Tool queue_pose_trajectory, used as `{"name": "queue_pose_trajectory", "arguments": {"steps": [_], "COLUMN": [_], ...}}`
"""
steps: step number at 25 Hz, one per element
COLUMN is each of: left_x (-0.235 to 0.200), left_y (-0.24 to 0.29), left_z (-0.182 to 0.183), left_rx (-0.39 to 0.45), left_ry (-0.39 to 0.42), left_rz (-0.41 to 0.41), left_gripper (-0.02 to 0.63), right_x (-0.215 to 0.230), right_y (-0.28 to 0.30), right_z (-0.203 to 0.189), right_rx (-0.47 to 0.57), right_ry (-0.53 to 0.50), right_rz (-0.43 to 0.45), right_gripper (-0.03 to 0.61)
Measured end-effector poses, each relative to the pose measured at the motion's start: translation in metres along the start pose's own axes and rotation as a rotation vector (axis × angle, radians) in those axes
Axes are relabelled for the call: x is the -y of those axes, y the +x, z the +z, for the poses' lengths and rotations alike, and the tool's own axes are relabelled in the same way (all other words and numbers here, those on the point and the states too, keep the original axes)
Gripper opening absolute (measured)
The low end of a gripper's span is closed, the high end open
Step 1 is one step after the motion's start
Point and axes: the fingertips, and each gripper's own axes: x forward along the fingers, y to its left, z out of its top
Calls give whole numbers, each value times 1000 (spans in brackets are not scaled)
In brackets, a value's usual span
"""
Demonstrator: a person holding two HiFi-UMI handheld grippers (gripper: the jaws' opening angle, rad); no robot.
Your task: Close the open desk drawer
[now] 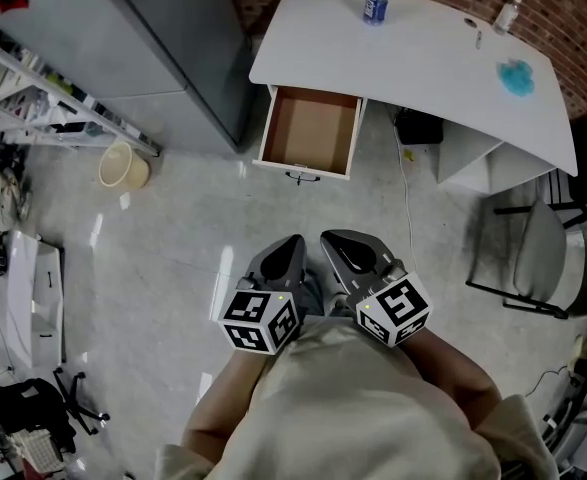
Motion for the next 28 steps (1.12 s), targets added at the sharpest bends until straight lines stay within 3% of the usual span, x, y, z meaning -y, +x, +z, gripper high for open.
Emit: {"name": "queue_pose_trajectory", "arguments": {"steps": [12,28], "left_x": [-50,-113], "left_y": [31,76], "left_z": [32,51], "left_rx": [-32,-124], "left_ry": [-10,-5], "left_rz": [-28,-105], "left_gripper": [2,2], "right_x": [19,58], "right_y": [59,128], "right_z": [6,-4], "right_rx": [-34,-93], "right_ry": [17,121], "right_rz": [-31,-168], "right_gripper": [2,2]}}
